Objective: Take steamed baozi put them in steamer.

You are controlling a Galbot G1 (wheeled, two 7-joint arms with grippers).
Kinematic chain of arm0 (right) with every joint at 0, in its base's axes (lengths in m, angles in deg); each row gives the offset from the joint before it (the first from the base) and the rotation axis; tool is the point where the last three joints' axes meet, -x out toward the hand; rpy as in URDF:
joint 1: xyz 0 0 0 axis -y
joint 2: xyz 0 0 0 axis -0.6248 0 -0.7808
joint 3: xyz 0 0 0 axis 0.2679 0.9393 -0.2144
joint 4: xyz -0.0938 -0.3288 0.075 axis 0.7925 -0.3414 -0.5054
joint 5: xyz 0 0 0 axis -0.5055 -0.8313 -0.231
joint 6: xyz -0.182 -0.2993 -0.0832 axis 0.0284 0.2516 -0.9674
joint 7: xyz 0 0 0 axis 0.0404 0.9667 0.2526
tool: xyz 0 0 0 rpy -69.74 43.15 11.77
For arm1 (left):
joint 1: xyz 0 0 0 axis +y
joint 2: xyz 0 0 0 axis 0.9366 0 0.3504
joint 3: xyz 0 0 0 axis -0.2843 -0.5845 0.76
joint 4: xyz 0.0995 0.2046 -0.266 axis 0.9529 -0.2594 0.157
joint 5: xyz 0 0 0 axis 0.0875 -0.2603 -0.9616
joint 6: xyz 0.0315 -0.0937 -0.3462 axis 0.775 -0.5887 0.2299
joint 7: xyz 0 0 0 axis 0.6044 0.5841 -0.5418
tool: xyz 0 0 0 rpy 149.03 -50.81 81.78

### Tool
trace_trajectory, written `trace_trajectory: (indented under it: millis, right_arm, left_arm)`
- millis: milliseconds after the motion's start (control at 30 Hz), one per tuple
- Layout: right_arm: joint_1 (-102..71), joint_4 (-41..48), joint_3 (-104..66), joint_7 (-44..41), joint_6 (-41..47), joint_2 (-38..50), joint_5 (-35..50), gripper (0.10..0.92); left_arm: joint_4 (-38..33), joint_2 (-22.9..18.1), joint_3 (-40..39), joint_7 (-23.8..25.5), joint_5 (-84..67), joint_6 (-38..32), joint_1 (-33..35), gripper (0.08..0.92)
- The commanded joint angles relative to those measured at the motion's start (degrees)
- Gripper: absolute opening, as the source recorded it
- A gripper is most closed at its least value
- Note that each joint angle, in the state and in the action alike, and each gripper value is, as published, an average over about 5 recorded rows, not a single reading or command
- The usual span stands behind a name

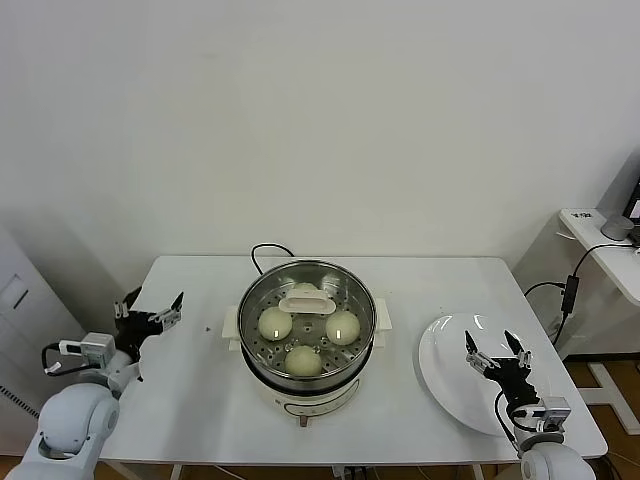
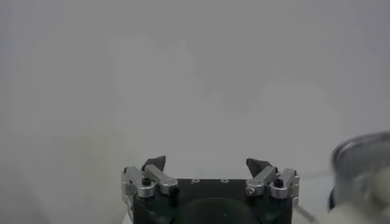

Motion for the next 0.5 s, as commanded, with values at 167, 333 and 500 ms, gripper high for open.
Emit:
trace_trajectory:
  millis: [167, 333, 500]
  right_arm:
    - [-1.72, -2.13, -0.21, 1.03, 3.46, 0.15, -0.89, 0.823]
    - [-2.03, -2.13, 0.0, 0.99, 3.57, 0.1, -1.03, 0.823]
    - [-2.18, -2.43, 0.14, 1.0, 3.72, -0.06, -1.8, 0.823]
  left_arm:
    - [8.3, -1.97, 0.83, -0.78, -1.09, -0.63, 1.56, 0.823]
    - [7.81, -2.07, 1.16, -0.87, -2.42, -0.45, 2.09, 0.823]
    - [6.58, -2.16, 0.99, -0.88, -3.92, 0.06, 2.43, 0.823]
